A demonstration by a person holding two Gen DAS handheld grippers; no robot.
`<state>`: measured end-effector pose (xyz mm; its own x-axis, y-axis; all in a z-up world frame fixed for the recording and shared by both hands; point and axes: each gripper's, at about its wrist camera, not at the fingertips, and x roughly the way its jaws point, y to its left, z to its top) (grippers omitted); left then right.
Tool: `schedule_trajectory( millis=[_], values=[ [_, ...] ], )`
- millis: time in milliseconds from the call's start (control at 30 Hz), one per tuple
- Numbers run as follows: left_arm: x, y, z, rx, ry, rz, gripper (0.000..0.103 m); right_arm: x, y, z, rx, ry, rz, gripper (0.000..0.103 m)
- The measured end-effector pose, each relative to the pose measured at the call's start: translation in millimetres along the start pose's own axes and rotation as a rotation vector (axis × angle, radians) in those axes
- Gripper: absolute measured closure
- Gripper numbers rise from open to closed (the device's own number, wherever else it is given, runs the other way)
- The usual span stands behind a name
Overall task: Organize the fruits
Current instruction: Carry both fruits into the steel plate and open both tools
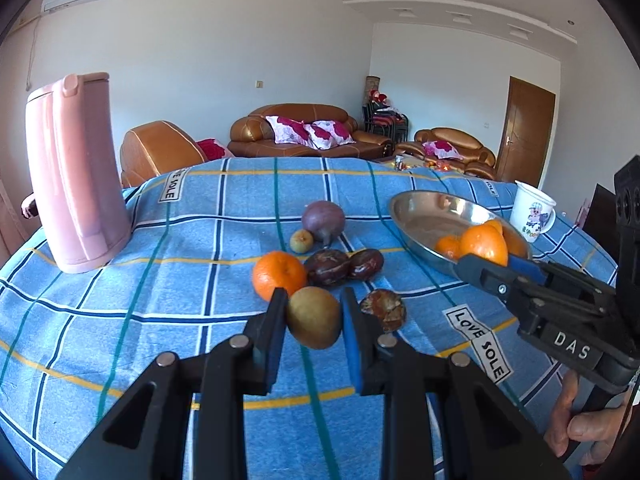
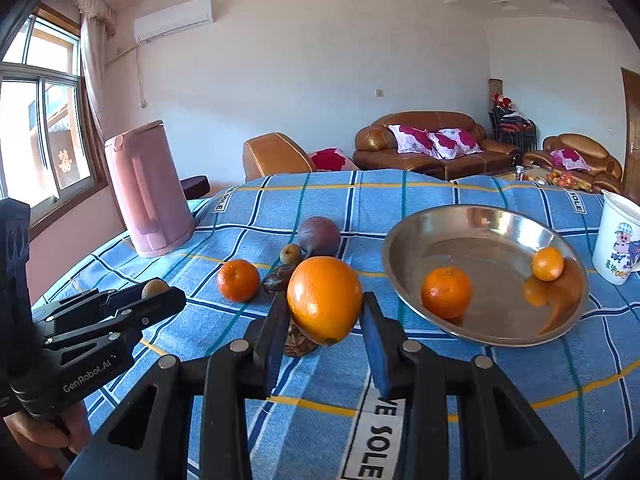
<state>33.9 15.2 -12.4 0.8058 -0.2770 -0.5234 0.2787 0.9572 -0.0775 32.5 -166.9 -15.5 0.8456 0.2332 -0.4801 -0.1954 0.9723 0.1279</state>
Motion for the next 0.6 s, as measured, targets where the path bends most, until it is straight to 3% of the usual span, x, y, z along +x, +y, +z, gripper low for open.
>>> schedule_trajectory(
  millis=[600],
  values=[
    [44.1, -89.6, 19.2, 0.08, -0.004, -0.035, 0.075, -14.0, -45.2, 4.5, -0.059, -0.06, -0.141, 0.065]
  ],
)
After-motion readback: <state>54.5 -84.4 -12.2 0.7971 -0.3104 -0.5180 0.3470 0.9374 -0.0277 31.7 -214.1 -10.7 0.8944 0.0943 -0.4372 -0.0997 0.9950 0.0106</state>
